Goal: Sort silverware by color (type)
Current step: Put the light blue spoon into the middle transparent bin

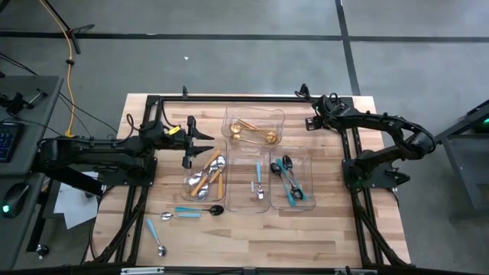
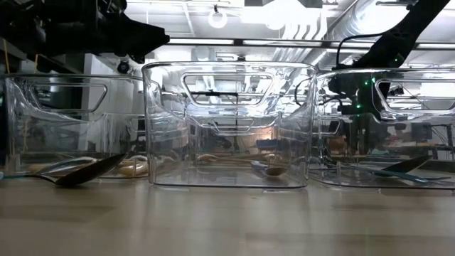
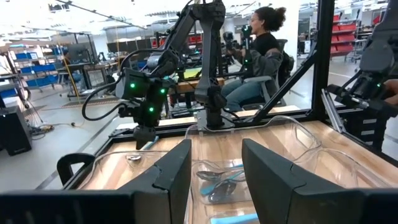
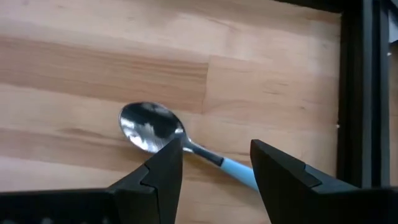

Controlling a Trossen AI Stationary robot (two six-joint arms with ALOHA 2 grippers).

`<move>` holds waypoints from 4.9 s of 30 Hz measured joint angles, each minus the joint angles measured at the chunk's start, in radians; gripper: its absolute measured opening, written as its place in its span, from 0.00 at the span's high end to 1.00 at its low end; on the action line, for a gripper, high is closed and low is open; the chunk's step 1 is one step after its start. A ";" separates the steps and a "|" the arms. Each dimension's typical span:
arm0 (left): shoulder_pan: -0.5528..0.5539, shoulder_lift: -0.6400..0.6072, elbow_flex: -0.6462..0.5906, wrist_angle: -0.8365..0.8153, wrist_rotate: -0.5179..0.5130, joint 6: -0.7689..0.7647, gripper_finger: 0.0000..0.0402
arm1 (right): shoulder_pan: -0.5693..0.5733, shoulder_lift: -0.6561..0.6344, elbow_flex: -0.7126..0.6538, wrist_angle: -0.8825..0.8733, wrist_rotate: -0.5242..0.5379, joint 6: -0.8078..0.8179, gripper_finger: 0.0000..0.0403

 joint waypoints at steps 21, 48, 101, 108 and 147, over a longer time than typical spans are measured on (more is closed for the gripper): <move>0.000 0.000 0.000 0.000 0.000 -0.016 0.68 | -0.012 0.000 0.000 0.095 -0.053 0.054 0.57; 0.000 0.000 0.000 0.003 0.000 -0.015 0.68 | 0.025 0.001 0.000 -0.029 -0.225 0.150 0.57; 0.000 0.000 0.000 0.008 0.000 0.008 0.68 | 0.076 0.192 0.006 0.286 0.153 0.206 0.57; 0.000 0.000 0.000 0.007 0.000 0.008 0.68 | 0.086 0.218 0.034 0.265 0.134 0.204 0.57; 0.000 0.000 0.000 -0.013 0.000 -0.016 0.68 | 0.162 -0.103 0.033 0.018 -0.070 0.204 0.57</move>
